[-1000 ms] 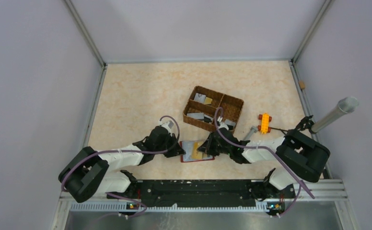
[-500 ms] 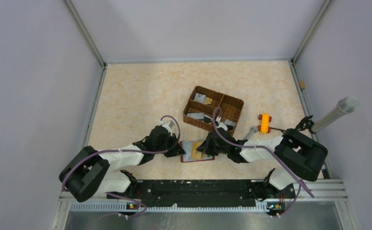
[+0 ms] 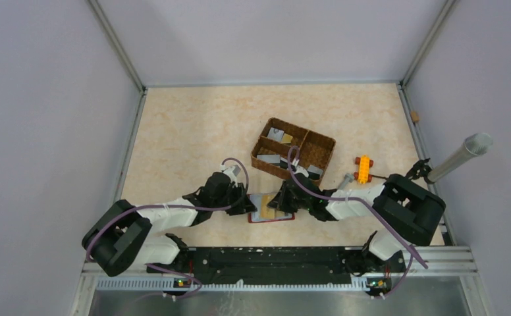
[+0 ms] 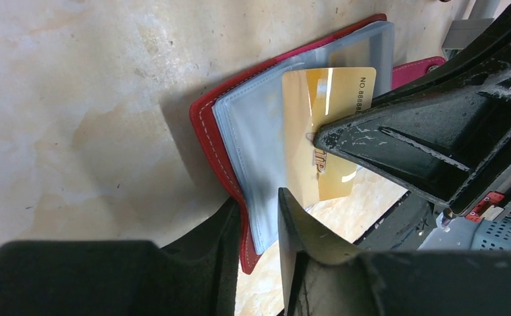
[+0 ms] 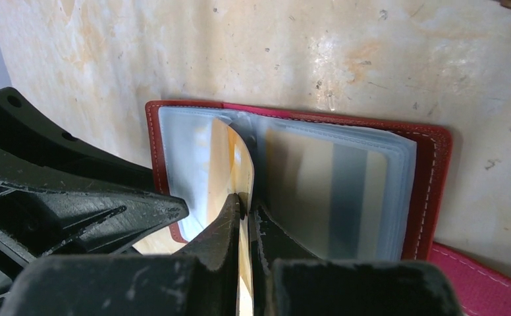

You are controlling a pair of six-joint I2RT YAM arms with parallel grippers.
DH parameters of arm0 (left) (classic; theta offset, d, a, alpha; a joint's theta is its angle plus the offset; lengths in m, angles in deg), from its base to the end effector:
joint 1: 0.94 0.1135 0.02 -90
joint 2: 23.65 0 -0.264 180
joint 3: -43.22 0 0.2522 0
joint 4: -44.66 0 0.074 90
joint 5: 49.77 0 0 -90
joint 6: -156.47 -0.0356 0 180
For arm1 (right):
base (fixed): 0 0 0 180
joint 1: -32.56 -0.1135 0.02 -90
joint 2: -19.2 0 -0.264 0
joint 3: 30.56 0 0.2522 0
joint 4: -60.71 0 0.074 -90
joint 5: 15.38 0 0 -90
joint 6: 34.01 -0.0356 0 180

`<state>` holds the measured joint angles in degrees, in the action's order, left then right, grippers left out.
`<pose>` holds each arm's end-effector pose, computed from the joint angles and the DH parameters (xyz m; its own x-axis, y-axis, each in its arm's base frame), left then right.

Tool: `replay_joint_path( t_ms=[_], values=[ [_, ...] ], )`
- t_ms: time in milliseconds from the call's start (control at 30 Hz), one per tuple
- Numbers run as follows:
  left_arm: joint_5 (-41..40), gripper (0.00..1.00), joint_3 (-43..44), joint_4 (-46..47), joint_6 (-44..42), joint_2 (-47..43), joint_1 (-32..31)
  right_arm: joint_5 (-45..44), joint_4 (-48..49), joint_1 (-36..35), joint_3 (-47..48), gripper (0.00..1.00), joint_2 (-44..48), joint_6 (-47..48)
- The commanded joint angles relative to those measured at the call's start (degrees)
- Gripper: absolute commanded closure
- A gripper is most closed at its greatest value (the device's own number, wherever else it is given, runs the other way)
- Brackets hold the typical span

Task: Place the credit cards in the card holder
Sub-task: Insert the credit card into the card holder.

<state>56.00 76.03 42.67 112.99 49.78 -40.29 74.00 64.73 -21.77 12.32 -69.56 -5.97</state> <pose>0.1608 -0.1443 0.1291 -0.9152 -0.1526 -0.3729 0.1464 0.7363 -0.6606 0.1586 0.2203 0.1233 -0.8958 0.2656 -0.3565 -0.0362 0.7557 0.6540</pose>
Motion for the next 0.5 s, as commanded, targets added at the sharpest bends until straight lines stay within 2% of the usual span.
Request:
replay_joint_path(
  t_ms=[0, 200, 467],
  values=[
    [-2.59, 0.68, -1.46, -2.76, -2.31, 3.35, -0.48, 3.11, -16.08, -2.25, -1.26, 1.00, -5.53, 4.74],
    [-3.08, 0.66, -1.47, -3.36, -2.07, 2.92, -0.41, -1.23, -22.34, -4.91, 2.76, 0.75, -3.83, 6.30],
    [-4.05, 0.66, -1.61, -3.68, -1.90, 2.57, -0.42, -6.03, -29.73, -5.64, 7.14, 0.60, 2.60, 9.27]
  ],
)
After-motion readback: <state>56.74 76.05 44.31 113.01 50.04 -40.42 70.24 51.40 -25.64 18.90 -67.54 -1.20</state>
